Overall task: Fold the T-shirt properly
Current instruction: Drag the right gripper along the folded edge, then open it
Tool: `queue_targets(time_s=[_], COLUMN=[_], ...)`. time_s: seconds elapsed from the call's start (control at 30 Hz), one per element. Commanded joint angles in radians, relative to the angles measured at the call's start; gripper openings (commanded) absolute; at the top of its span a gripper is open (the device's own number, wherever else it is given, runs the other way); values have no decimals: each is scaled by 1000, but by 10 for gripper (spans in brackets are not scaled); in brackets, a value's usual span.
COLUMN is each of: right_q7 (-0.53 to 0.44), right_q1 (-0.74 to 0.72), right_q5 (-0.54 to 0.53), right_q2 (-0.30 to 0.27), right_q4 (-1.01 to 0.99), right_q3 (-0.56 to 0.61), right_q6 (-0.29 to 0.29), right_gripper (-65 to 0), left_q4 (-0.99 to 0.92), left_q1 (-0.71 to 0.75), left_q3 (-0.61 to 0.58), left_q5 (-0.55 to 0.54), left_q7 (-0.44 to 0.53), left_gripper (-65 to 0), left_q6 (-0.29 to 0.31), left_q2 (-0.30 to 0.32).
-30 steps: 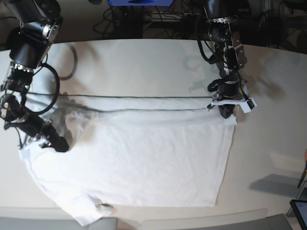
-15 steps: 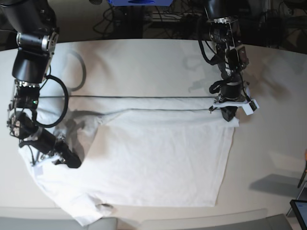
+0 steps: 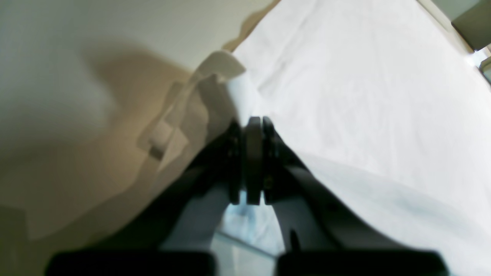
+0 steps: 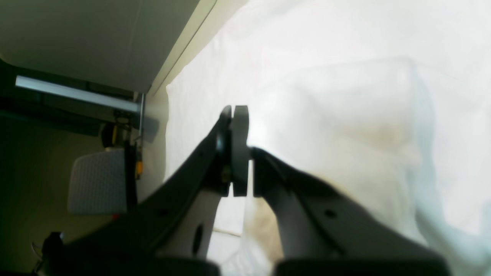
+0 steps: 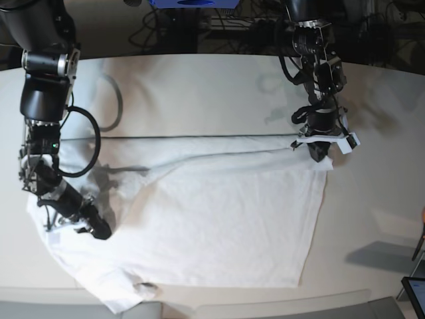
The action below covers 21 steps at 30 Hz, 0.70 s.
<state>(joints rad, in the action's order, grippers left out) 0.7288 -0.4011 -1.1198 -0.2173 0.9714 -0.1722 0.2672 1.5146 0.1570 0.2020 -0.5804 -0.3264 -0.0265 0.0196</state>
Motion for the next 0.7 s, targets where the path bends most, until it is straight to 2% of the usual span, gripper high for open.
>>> queue_targets(time_s=[0.0, 0.07, 0.2, 0.27, 0.37, 0.43, 0.53, 0.67], right_q7=[-21, -19, -24, -33, -28, 33, 173, 193], right_q1=[-23, -20, -15, 12, 57, 90, 181, 317], right_q5=[-19, -24, -27, -27, -26, -27, -27, -29], right_q2=[-14, -29, -40, -35, -23, -34, -32, 9], right_q4=[21, 21, 47, 90, 183, 252, 358, 473], right_q3=[-3, -5, -13, -79, -181, -192, -194, -194], right_q6=[13, 13, 13, 19, 60, 88, 70, 65], right_gripper=[-627, -564, -366, -306, -303, -303, -305, -305], left_q4=[20, 20, 20, 20, 20, 20, 30, 57], left_q1=[-10, -10, -17, -20, -23, -33, -37, -56], left_q3=[3, 3, 4, 4, 4, 4, 4, 4], left_q5=[-2, -2, -2, -2, -2, -6, -6, -8], left_q7=[26, 26, 26, 26, 26, 26, 26, 26], left_gripper=[-650, -650, -650, -650, -650, -650, -650, -650], left_q6=[4, 4, 4, 4, 4, 4, 4, 4], left_q2=[15, 16, 16, 16, 16, 15, 15, 13])
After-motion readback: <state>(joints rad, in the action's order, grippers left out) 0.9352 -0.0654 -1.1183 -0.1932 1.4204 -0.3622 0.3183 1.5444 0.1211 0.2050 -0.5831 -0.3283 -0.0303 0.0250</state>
